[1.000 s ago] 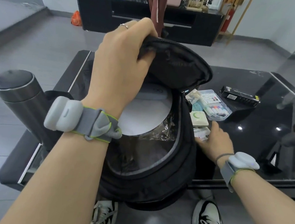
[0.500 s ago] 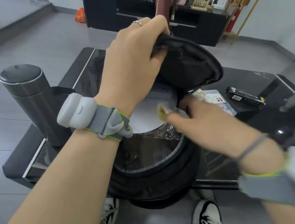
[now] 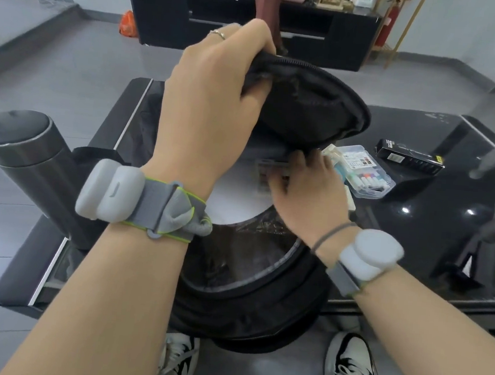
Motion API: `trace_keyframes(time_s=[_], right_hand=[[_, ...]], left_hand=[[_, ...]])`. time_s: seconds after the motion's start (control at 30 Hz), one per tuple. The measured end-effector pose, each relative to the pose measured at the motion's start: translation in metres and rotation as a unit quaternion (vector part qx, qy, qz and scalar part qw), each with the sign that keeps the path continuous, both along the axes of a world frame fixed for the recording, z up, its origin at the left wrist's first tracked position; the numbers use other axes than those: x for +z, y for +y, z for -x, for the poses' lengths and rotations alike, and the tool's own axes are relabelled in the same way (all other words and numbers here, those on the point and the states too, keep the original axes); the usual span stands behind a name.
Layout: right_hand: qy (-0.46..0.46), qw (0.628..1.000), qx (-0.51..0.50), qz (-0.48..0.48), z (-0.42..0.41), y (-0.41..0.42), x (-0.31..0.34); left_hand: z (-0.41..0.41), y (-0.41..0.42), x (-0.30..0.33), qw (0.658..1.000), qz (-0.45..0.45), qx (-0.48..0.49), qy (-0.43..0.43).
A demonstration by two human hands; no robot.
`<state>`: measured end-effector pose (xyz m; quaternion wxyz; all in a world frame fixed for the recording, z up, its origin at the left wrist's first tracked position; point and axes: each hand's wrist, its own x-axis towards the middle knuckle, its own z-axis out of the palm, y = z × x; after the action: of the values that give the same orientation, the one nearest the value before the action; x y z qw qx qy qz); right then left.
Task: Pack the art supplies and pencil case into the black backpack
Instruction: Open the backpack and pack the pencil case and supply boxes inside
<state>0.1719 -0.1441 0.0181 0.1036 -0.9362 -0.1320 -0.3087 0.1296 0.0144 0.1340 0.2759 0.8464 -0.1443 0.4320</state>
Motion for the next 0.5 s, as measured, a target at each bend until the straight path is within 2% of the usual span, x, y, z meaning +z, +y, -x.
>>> trace_keyframes(time_s=[0.07,0.17,0.2,0.27,0.33,0.4,0.5], right_hand=[[0.031,0.997,0.002,-0.067,0.000,-0.026,0.004],[0.122,0.959,-0.075,-0.243,-0.023,-0.070,-0.010],[0.166,0.953,-0.096,-0.233,-0.029,-0.082,-0.020],[0.280,0.949,-0.096,-0.106,-0.037,-0.097,-0.042],[0.343,0.936,-0.078,-0.010,-0.043,-0.102,-0.061],[0.349,0.934,-0.073,0.001,-0.046,-0.101,-0.070],[0.309,0.946,-0.094,-0.002,-0.049,-0.097,-0.071]], left_hand=[[0.001,-0.001,-0.001,1.000,-0.002,0.003,-0.001],[0.003,-0.002,-0.002,1.000,0.004,0.002,-0.001],[0.003,-0.003,-0.002,1.000,0.002,0.002,-0.001],[0.003,-0.005,-0.003,1.000,-0.004,-0.002,0.001],[0.002,-0.007,-0.003,1.000,-0.007,-0.001,-0.001],[0.001,-0.006,-0.003,1.000,-0.006,-0.005,-0.001],[0.000,-0.006,-0.004,1.000,-0.009,-0.005,0.003]])
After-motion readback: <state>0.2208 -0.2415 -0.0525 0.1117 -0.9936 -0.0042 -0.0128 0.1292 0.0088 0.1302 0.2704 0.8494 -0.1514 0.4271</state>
